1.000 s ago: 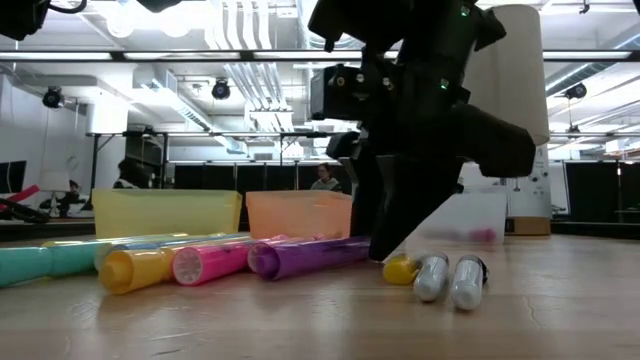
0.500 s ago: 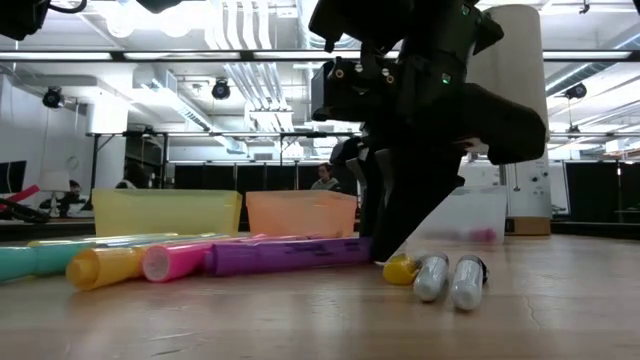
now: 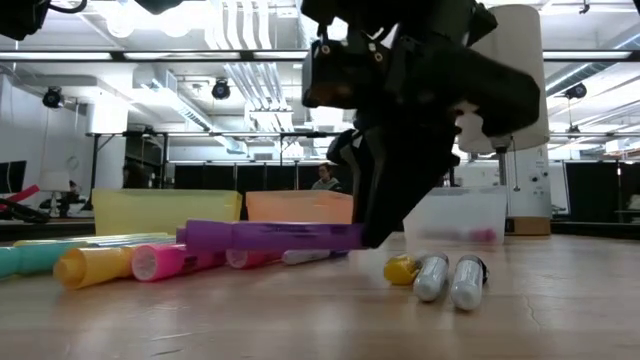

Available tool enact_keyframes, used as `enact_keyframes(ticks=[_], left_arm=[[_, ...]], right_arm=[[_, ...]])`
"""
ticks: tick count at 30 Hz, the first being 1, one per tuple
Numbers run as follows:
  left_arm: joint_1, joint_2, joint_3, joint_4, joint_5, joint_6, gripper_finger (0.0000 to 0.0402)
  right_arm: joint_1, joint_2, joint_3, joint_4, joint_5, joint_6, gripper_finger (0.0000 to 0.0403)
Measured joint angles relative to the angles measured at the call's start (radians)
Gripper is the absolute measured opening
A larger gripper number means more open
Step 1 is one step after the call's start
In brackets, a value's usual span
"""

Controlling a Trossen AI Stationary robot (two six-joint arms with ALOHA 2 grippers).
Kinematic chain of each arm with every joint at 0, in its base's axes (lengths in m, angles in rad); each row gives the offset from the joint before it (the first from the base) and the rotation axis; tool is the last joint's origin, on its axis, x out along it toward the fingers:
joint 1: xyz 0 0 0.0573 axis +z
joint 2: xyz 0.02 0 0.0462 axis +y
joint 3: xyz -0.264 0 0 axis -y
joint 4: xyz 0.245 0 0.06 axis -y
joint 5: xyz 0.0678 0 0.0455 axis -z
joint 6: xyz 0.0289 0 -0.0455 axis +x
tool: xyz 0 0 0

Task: Pick & Place Markers
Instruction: Put the violet highlighter pen into the yellow bin

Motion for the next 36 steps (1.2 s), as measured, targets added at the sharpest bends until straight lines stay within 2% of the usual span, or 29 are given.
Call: enact_keyframes(ticks=[6,12,19,25,33,36], left_arm=[[0.0,0.0,0.0,0.0,0.0,0.006,0.0147],[0.0,0.0,0.0,-0.036,-0.013,0.075,0.0147],[0.0,0.0,0.0,-0.152,-0.12,0.211,0.0147],[0.0,0.0,0.0,-0.233,-0.252,0.25,0.0147],[0.0,0.0,0.0,-0.245,-0.265,0.256,0.0147],[0.0,0.0,0.0,-0.247,-0.301,0.257,0.0147]], right_arm=[[0.006,0.0,0.037,-0.052,-0.008,0.012,0.0071],[0.006,-0.002,0.088,-0.051,0.003,0.062,0.007],[0.003,-0.009,0.145,-0.052,0.017,0.124,0.0069],[0.003,-0.043,0.19,-0.089,0.106,0.155,0.0068],[0.002,-0.15,0.202,-0.136,0.27,0.216,0.0068],[0.002,-0.18,0.202,-0.131,0.294,0.217,0.0068]])
